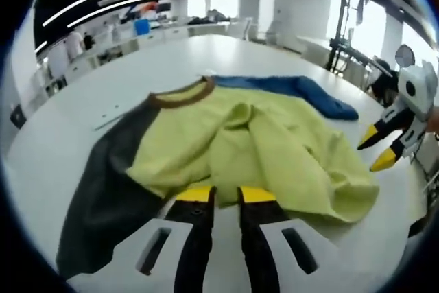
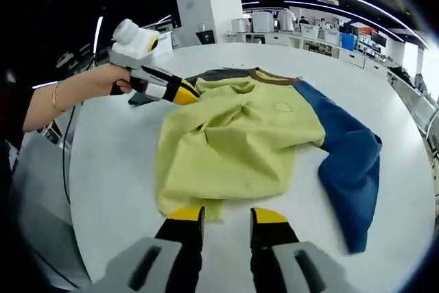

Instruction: Fold the garment on the visible template until the final outline fits inside the template.

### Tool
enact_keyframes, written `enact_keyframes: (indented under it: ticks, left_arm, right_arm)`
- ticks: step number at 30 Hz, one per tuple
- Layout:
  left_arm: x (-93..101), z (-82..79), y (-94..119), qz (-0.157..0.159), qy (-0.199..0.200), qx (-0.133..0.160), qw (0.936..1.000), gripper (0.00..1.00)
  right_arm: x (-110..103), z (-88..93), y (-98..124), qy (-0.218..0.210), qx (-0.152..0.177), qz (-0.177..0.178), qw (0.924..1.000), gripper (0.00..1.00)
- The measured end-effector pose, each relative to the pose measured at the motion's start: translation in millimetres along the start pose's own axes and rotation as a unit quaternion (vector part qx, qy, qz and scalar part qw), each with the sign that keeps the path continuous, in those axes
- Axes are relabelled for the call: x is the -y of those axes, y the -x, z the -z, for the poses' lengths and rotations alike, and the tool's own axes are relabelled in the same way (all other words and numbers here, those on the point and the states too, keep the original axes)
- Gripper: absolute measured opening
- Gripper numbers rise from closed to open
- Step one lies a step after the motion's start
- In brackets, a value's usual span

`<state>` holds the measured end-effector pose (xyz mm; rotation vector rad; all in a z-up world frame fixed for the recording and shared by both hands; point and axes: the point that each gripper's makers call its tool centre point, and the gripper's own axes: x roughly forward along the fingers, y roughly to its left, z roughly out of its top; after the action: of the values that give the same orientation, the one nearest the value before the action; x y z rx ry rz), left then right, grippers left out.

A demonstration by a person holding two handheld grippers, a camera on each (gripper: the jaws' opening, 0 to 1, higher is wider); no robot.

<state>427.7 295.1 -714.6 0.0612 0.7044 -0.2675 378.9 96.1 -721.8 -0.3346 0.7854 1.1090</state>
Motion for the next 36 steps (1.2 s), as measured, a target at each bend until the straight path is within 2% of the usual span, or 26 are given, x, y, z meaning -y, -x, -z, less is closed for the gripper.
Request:
enact_keyframes:
  ticks: [11, 19, 23, 28, 31, 36]
  left_arm:
    - [-0.5, 4.9, -5.3, -0.002, -0.002, -0.005, 1.0, 0.09]
    - [-1.9, 6.6, -8.5, -0.007, 0.008, -0.005, 0.9999, 0.05]
    - [-5.2, 6.6, -9.2, -0.011, 0.037, -0.004, 0.9992, 0.02]
    - [-2.0, 6.8, -5.0, -0.01, 0.032, -0.008, 0.9994, 0.0]
    - [1.2, 5.9, 1.0, -0.009, 0.028, -0.007, 0.9996, 0.0]
    - [1.9, 1.9, 17.2, -0.013, 0.035, 0.006, 0.9993, 0.0]
  right_arm:
    - [-6.4, 4.4, -7.6, 0.012, -0.014, 0.0, 0.9998, 0.06]
    - [-5.3, 3.3, -10.9, 0.007, -0.015, 0.007, 0.9998, 0.02]
    - [-5.0, 3.1, -11.2, 0.012, -0.017, 0.007, 0.9997, 0.0]
    - [-5.2, 3.4, -11.5, 0.013, -0.018, 0.008, 0.9997, 0.0]
    - [-5.4, 4.4, -9.5, 0.041, -0.023, 0.015, 0.9988, 0.0]
    - [-3.4, 4.6, -1.4, 0.052, -0.025, 0.028, 0.998, 0.0]
